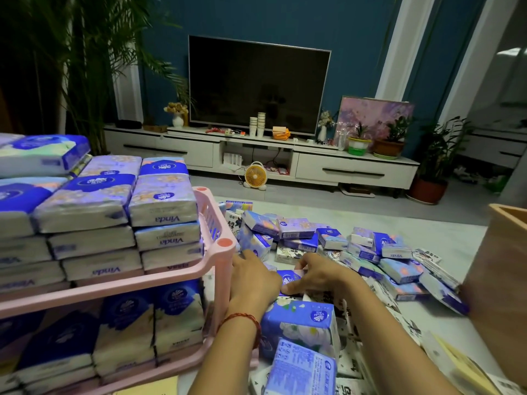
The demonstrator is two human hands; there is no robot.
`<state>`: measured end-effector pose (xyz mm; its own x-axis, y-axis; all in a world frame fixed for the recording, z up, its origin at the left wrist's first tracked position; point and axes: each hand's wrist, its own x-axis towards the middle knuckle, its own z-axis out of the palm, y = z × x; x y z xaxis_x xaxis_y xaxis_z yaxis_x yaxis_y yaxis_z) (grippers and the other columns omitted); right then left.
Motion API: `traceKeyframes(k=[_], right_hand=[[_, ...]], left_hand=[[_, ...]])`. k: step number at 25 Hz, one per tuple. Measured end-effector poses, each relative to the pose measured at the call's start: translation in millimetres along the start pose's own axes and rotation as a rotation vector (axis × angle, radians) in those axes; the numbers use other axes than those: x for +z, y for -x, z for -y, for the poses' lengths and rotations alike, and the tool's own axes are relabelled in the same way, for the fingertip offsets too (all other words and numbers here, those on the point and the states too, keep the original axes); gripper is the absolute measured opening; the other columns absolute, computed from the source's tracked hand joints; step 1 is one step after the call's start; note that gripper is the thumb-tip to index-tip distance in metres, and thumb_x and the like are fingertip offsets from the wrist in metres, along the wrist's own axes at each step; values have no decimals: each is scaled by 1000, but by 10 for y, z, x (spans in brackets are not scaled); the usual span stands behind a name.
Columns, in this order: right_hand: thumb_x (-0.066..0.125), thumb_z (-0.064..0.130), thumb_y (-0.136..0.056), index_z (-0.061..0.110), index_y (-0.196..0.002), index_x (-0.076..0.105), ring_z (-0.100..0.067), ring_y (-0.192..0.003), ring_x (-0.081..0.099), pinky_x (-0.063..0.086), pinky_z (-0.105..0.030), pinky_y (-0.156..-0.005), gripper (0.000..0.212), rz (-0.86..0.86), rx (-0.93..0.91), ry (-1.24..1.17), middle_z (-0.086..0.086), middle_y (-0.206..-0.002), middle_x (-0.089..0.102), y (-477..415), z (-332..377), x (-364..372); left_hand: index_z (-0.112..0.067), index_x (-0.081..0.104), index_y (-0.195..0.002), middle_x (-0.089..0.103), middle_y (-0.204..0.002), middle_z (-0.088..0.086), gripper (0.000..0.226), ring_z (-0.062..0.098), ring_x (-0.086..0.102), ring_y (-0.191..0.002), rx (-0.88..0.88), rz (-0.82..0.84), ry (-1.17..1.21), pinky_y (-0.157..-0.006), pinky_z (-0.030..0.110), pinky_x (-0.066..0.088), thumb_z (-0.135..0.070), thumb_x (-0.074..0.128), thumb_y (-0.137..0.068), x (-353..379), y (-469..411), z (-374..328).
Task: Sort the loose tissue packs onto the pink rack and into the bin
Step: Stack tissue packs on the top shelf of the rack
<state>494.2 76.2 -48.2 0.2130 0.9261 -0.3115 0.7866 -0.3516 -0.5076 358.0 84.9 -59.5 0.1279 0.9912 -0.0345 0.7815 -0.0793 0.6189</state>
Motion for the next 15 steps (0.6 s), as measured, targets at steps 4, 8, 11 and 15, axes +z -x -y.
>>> traceKeyframes(k=[4, 8, 11, 15], right_hand=[[80, 19, -72, 15, -96, 45, -14, -74, 51, 43, -23, -60, 42, -104, -49, -141, 0, -87, 53, 17, -45, 12], [71, 8, -77, 9, -105, 56, -19, -80, 52, 39, -18, -53, 32, -462, -137, -190, -7, -96, 56, 140, -22, -207], [71, 9, -77, 5, -100, 61, -20, -74, 62, 49, -24, -60, 25, -665, -133, -640, -12, -89, 62, 394, 165, -501], [61, 1, -82, 6, -70, 56, -7, -41, 52, 39, -15, -43, 14, -721, -222, -1214, -1, -48, 57, 902, 711, -722]], left_hand=[[-3, 25, -135, 29, -139, 20, 72, 34, 33, -128, 32, -15, 20, -102, 33, 32, -38, 60, -83, 11, -25, 13], [-7, 37, -125, 38, -128, 14, 74, 30, 36, -122, 243, -29, 123, -97, 34, 37, -45, 72, -72, -21, 87, -183], [-15, 36, -126, 37, -124, 5, 71, 22, 39, -119, 458, -127, 229, -95, 30, 38, -42, 72, -71, -257, 415, -542], [-21, 35, -129, 35, -122, -1, 72, 16, 40, -113, 717, -402, 305, -94, 30, 45, -42, 72, -71, -1161, 837, -690]])
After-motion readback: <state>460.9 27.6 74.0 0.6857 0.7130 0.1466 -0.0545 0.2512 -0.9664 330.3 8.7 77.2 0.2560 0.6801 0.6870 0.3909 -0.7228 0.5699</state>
